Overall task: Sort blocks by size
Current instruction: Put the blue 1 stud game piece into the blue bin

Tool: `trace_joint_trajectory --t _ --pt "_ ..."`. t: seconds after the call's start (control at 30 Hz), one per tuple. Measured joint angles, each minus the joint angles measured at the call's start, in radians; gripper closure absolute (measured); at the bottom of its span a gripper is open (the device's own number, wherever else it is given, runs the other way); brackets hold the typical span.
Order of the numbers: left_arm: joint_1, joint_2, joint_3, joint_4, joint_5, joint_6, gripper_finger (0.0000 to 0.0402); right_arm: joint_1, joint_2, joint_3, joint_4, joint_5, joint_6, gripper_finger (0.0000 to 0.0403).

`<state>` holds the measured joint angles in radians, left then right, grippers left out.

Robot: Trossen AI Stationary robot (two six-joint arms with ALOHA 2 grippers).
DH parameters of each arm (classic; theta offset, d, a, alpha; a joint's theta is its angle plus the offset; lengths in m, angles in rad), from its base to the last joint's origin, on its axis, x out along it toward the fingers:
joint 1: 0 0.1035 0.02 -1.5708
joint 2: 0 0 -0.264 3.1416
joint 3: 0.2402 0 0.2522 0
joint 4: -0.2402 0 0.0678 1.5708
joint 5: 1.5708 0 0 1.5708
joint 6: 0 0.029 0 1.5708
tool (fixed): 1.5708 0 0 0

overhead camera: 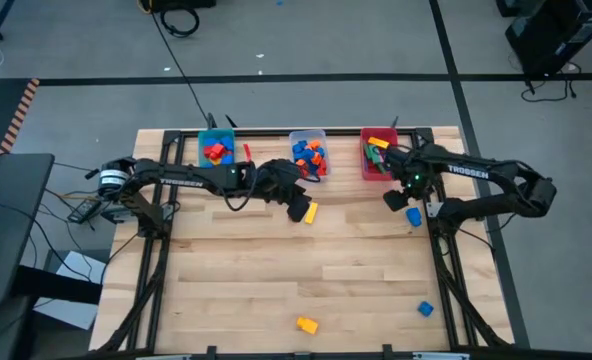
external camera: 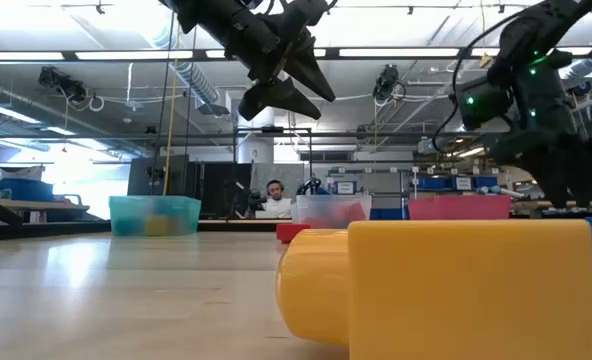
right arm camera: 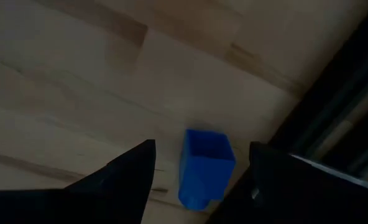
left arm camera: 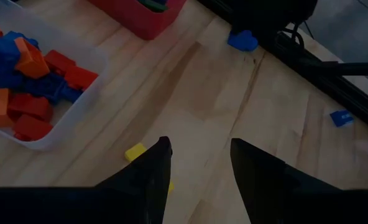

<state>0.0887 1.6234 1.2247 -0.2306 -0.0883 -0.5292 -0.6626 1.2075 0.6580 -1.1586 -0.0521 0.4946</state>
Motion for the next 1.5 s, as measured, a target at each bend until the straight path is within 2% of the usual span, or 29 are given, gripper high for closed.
trace_joint_trajectory --t 0.27,0.6,0.77,0.9,0.97,1.2,1.33,1.5 --pt "-0.005 0.0 0.0 0.0 -0.016 -0.028 0.0227 0.015 0.063 -0.056 0.066 0.014 -0.012 0.0119" --pt "-0.007 0.0 0.0 0.0 -0.015 -0.057 0.0227 0.039 0.229 -0.062 0.066 -0.02 -0.033 0.0147" --pt "-0.015 0.0 0.0 0.0 -0.015 -0.058 0.0227 0.07 0.308 -0.056 0.063 -0.036 -0.027 0.0182" --pt "-0.02 0.0 0.0 0.0 -0.031 -0.057 0.0227 0.092 0.319 -0.05 0.075 -0.042 -0.028 0.0243" --pt "-0.02 0.0 0.0 0.0 -0.037 -0.057 0.0227 0.105 0.303 -0.041 0.077 -0.051 -0.039 0.0261" --pt "-0.019 0.0 0.0 0.0 -0.04 -0.049 0.0227 0.176 0.118 0.033 0.177 -0.136 0.009 0.0261" --pt "-0.019 0.0 0.0 0.001 -0.041 -0.027 0.0227 0.231 -0.029 0.069 0.364 -0.159 0.076 0.0261" --pt "-0.019 0.0 0.0 0.04 -0.041 -0.023 0.0227 0.276 -0.16 0.075 0.711 -0.159 0.162 0.0261"
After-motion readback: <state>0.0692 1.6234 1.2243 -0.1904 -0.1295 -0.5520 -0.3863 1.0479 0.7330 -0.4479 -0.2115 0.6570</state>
